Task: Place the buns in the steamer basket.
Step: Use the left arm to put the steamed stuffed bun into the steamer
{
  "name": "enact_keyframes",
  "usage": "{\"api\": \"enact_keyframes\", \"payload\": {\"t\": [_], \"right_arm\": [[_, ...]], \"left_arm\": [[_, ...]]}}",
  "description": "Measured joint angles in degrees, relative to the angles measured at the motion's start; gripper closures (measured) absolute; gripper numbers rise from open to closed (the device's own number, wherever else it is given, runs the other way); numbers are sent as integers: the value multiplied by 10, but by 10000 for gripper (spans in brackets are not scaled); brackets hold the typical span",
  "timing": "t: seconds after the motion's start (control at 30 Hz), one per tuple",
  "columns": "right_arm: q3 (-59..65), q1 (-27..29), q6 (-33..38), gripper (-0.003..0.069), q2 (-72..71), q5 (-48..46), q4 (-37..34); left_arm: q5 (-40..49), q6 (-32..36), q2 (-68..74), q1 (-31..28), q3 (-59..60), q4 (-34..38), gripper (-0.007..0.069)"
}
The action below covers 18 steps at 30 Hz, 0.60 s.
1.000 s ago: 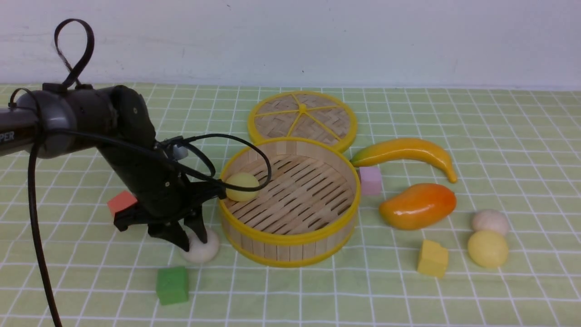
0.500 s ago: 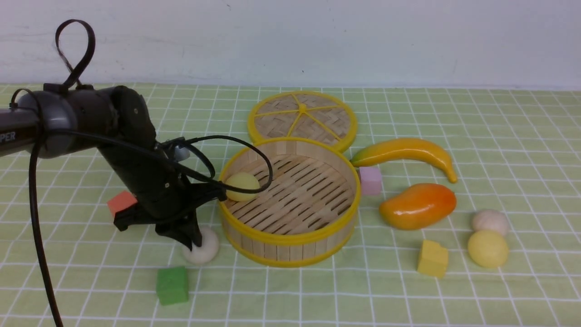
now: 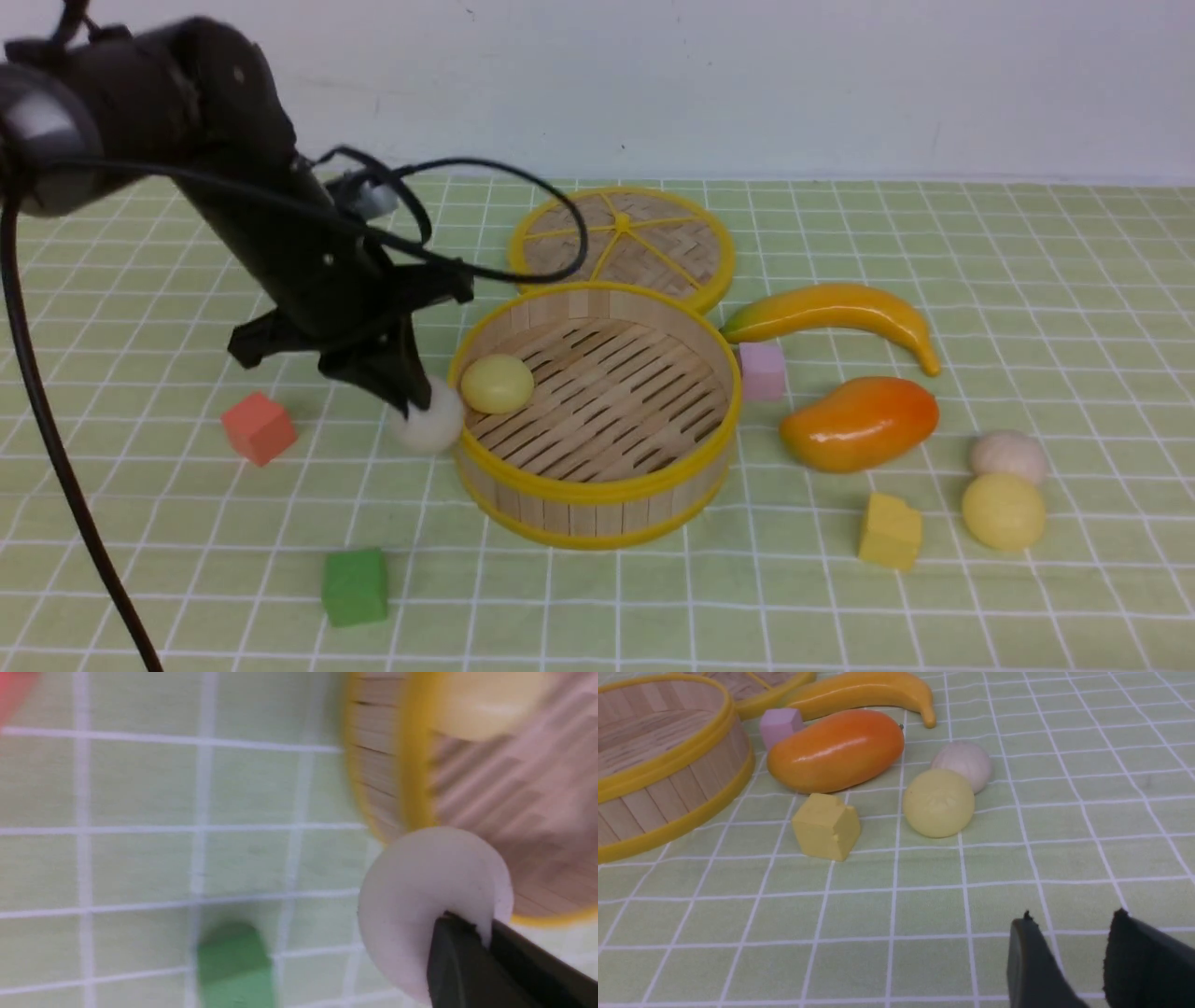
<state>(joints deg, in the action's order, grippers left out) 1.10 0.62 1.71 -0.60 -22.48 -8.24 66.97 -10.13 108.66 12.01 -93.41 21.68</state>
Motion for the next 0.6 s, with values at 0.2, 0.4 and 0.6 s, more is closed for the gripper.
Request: {"api": "enact_keyframes", "payload": {"t": [0.2, 0.4, 0.6], "right_arm": [[0, 0, 0, 420, 0, 0, 0], [0, 0, 0, 420, 0, 0, 0], [0, 0, 0, 420, 0, 0, 0]], "left_arm": [[-15, 47, 4, 0, -8, 99, 634], [-61, 88, 45, 11, -8, 129, 630], [-91, 97, 95, 35, -8, 131, 613]]}}
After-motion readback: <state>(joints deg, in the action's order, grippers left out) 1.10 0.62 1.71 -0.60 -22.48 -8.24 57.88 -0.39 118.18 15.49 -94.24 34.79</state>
